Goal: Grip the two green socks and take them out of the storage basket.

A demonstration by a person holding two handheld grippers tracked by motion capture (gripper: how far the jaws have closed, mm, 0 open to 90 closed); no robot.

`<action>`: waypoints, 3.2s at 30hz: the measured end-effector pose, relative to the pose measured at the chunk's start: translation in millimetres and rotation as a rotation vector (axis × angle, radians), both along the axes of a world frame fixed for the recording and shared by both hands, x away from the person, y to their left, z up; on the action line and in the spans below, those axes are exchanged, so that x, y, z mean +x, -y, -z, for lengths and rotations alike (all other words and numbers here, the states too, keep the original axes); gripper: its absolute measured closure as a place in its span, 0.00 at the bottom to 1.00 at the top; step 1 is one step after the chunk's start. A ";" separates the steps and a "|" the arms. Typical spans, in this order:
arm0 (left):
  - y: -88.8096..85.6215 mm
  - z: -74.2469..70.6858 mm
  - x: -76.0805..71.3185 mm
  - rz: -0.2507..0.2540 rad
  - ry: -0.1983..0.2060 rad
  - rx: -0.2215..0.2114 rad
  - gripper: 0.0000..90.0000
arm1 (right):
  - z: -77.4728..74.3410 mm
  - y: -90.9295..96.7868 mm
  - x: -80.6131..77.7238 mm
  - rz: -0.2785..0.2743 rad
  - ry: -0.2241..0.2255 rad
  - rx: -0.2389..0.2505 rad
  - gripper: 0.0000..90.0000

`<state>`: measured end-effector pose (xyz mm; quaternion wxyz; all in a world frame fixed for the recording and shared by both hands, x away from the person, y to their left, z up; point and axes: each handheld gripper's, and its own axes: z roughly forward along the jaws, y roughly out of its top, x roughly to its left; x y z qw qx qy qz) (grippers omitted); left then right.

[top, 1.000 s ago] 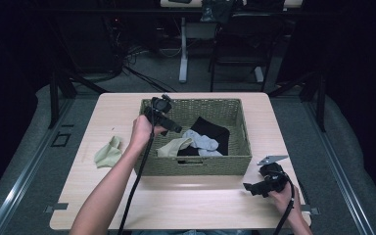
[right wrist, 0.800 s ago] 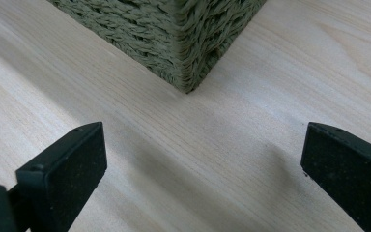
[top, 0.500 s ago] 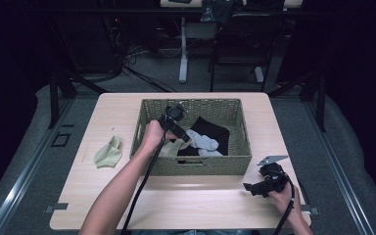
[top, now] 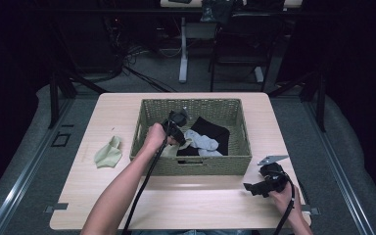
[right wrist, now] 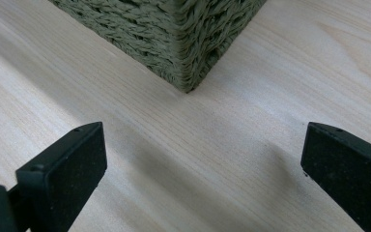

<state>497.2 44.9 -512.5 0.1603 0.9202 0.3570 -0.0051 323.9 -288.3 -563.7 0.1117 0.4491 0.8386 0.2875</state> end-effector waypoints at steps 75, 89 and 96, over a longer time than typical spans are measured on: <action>-191.2 -205.2 -81.2 -0.216 0.462 -0.095 0.98 | -1.3 0.0 0.4 0.008 0.003 0.000 0.02; -234.1 -164.3 -81.9 -0.313 0.416 -0.114 0.98 | -1.0 1.0 -1.9 0.019 0.010 0.001 0.02; -248.5 -140.6 -77.9 -0.352 0.392 -0.128 0.97 | -0.8 -0.6 -3.1 0.019 0.005 0.001 0.02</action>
